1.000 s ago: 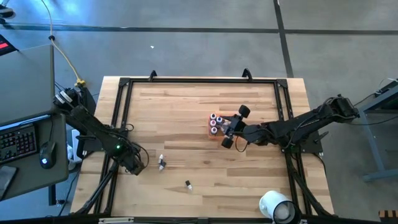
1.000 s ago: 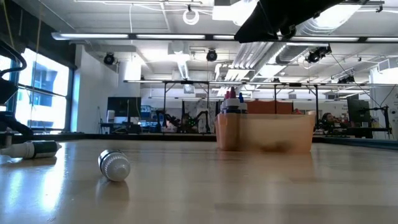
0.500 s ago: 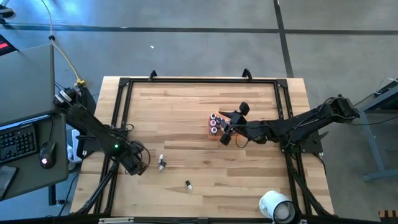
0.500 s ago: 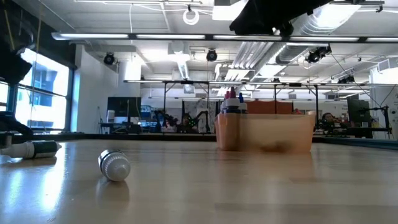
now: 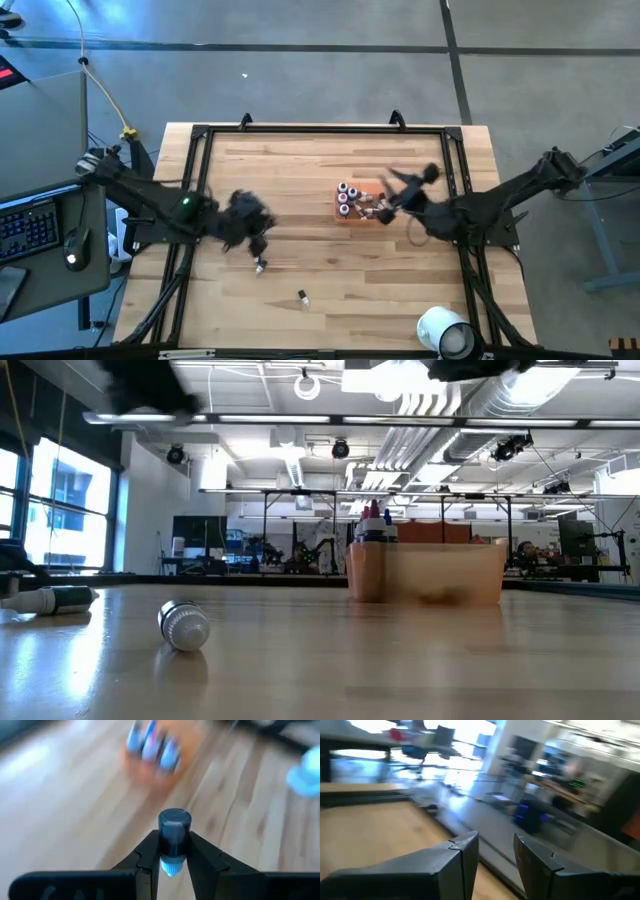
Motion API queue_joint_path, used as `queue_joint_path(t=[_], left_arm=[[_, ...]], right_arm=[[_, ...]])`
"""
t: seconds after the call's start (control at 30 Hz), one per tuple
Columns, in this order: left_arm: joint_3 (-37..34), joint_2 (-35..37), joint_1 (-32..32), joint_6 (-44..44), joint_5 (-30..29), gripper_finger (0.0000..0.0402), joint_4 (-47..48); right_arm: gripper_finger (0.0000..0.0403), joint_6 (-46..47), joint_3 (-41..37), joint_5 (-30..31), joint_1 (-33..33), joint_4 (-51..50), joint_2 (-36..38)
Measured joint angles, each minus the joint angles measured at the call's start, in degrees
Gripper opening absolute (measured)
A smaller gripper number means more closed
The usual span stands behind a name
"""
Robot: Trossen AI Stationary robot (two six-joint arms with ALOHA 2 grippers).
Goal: Pick & Place food coloring
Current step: Put the small black food coloring bottle into the orange bin
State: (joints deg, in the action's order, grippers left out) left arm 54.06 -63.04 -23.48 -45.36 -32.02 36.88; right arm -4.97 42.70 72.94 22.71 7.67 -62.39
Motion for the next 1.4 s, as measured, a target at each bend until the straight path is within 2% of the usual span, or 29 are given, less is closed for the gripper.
queue_joint_path(t=[0.07, 0.13, 0.2, 0.33, 0.4, 0.47, 0.57, 0.67, 0.83, 1.03, 1.2, 1.4], left_arm=[[0.0, -1.5, 5.2, 11.2, 3.4, 0.0071, -11.0], [0.0, -3.7, 10.0, 20.1, 10.4, 0.0071, -21.2], [0.0, -6.6, 14.8, 26.2, 17.8, 0.0071, -31.3], [0.1, -16.0, 22.2, 30.4, 32.1, 0.0071, -50.4], [2.2, -21.8, 24.7, 31.0, 38.4, 0.0072, -56.1], [5.7, -26.9, 26.1, 31.2, 41.9, 0.0072, -57.2], [13.3, -34.2, 27.5, 32.3, 43.0, 0.0072, -53.7], [21.6, -41.5, 28.2, 33.6, 43.0, 0.0072, -45.6], [34.2, -50.3, 28.0, 35.0, 42.4, 0.0072, -35.2], [43.8, -56.9, 28.0, 35.1, 35.9, 0.0072, -22.9], [45.1, -59.1, 28.0, 38.5, 27.2, 0.0072, -21.1], [45.1, -60.2, 28.0, 39.3, 27.2, 0.0088, -21.7]], right_arm=[[0.0116, 6.1, -0.1, 7.2, 3.2, -6.9, 2.5], [0.0116, 13.1, -0.7, 8.5, 5.4, -13.7, 4.4], [0.0116, 17.8, -1.6, 6.8, 6.6, -20.4, 6.0], [0.0116, 26.9, -4.5, 4.5, 6.4, -28.5, 8.6], [0.0116, 29.6, -6.2, 1.0, 5.8, -31.0, 9.8], [0.0116, 31.0, -8.2, -4.0, 5.3, -31.9, 11.0], [0.0116, 33.0, -11.4, -13.0, 4.9, -31.7, 12.6], [0.0116, 36.0, -14.7, -21.2, 4.9, -30.3, 13.9], [0.0116, 40.2, -18.4, -29.6, 5.1, -28.1, 15.7], [0.0116, 41.2, -19.2, -31.3, 5.1, -28.3, 17.4], [0.0116, 41.2, -19.2, -31.5, 5.0, -27.9, 17.9], [0.0116, 41.2, -19.2, -31.5, 5.0, -27.9, 17.8]])
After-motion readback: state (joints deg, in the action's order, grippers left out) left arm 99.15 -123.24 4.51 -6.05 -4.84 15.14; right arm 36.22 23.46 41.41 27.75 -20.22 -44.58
